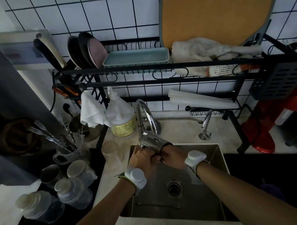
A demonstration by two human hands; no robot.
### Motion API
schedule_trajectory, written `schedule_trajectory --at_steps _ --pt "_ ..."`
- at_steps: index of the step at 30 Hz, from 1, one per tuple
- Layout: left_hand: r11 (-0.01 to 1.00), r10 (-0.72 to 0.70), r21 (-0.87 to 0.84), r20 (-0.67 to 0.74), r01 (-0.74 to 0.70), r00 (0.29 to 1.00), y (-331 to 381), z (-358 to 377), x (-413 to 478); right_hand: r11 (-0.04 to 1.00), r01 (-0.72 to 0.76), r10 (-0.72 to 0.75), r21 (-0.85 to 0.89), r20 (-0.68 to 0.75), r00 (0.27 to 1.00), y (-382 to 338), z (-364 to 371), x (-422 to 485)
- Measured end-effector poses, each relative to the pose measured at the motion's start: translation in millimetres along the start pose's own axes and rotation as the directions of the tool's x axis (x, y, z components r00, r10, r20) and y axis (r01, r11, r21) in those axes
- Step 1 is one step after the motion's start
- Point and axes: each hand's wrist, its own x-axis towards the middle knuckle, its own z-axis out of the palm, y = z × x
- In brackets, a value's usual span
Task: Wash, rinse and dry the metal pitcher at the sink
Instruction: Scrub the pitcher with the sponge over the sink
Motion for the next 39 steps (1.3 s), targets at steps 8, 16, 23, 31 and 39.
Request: schedule_trajectory --at_steps 8,16,23,31,39 --pt "0.996 -0.040 -0.075 0.023 0.041 0.999 0 0 7 0.855 0.063 -0.021 -0.515 0.088 0.996 3 -2 3" --pt "0.995 -0.043 -0.089 0.046 0.047 0.998 -4 0 0 0.994 0.020 -0.023 -0.107 -0.027 0.999 -5 3 -2" --pt "0.979 -0.181 -0.055 0.202 0.196 0.962 -24 13 -14 0.964 -0.073 0.022 0.256 0.197 0.980 13 2 -9" --pt "0.916 -0.319 -0.198 0.170 0.350 0.932 -29 20 -13 0.804 -0.243 0.192 0.543 0.151 0.970 23 -5 -7" --pt "0.801 -0.471 -0.290 0.234 0.523 0.850 -36 33 -11 0.226 -0.388 0.278 0.893 0.323 0.905 32 -21 -6"
